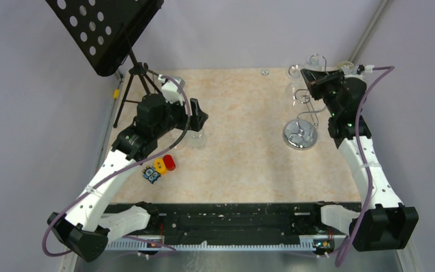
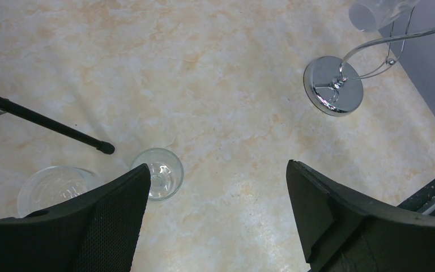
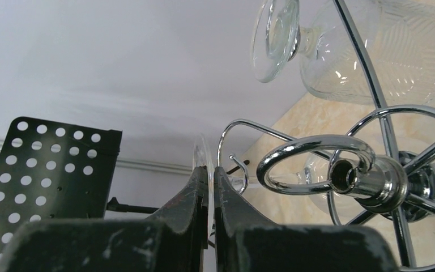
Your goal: Take the wine glass off the wine glass rack
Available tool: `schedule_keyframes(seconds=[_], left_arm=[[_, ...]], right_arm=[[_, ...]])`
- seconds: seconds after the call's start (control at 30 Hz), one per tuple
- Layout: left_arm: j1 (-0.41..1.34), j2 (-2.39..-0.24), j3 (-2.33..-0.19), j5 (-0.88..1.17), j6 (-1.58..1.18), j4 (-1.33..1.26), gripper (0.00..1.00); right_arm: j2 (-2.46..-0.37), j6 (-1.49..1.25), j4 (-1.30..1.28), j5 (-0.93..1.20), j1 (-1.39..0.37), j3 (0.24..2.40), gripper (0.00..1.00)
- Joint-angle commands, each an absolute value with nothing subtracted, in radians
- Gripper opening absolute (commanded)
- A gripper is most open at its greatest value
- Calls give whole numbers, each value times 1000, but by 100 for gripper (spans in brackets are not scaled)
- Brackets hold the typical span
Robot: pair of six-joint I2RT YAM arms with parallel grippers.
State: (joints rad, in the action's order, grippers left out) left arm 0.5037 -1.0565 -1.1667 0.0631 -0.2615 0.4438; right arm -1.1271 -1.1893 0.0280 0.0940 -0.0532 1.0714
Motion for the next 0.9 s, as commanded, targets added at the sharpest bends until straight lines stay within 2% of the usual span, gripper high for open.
schedule_keyframes(seconds=[0.0,0.53,0.87], left_arm=[[500,-1055,-1173,64,-249,394,93],[500,-1055,-1168,74,-252,393,93],[499,-1052,-1168,70,-253,395,93]], right_arm=[[-1106,-1226,177,154,-40,1080,0],[-1190,-1224,308,143,-40,1100,0],[-1158,-1218,362,37,-43,1074,0]])
